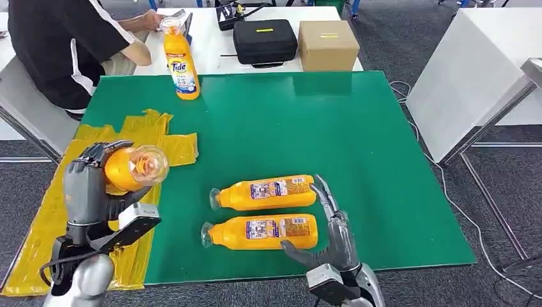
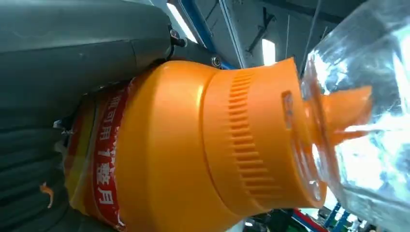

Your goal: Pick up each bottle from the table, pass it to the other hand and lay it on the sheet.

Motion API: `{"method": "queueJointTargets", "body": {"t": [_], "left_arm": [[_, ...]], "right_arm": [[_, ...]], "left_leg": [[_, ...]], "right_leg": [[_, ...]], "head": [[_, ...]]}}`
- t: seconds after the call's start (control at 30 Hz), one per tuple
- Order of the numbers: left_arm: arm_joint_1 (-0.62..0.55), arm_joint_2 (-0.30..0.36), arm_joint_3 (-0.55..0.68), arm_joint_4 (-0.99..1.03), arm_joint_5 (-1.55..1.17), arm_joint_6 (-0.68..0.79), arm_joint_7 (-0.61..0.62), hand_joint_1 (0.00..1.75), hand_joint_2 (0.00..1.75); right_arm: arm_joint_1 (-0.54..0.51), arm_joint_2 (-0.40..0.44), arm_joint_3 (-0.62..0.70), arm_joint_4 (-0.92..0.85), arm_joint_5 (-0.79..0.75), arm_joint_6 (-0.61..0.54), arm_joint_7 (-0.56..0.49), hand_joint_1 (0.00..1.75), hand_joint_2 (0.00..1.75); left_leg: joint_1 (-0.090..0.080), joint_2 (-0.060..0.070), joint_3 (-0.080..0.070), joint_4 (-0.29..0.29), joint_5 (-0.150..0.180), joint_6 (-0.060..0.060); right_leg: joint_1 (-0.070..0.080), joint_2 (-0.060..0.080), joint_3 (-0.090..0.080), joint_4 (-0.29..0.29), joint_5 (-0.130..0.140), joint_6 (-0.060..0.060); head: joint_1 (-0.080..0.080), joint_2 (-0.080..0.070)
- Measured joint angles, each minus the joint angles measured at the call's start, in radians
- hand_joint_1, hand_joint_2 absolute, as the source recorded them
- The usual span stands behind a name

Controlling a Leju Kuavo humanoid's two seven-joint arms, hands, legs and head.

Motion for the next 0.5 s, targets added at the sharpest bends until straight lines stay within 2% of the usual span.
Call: {"method": "queueJointTargets", "body": {"t": [0.13,0.27,0.5], "left_arm": [[-0.010,0.012,0.000,0.011,-0.037,-0.003,0.020,1.75,1.75],[-0.056,0.027,-0.013,0.085,-0.355,-0.045,0.157,1.75,1.75],[-0.187,0.022,-0.070,0.413,-0.583,-0.039,0.328,1.75,1.75]], "right_arm": [[0.003,0.000,-0.005,-0.008,0.000,0.005,0.000,0.00,1.75],[0.000,-0.001,-0.007,-0.009,-0.005,0.021,0.004,0.00,1.75],[-0.030,0.001,-0.007,-0.009,0.011,0.034,0.017,0.00,1.75]], "left_leg": [[0.000,0.000,0.000,0.000,0.000,0.000],[0.000,-0.001,0.000,0.000,0.000,0.000],[0.000,0.000,0.000,0.000,0.002,-0.002]], "right_leg": [[0.000,0.000,-0.001,0.000,0.000,0.000],[0.000,0.000,-0.001,0.000,0.000,0.000],[0.000,0.000,0.000,0.001,0.001,0.000]], "head": [[0.000,0.000],[0.000,0.000],[0.000,0.000]]}}
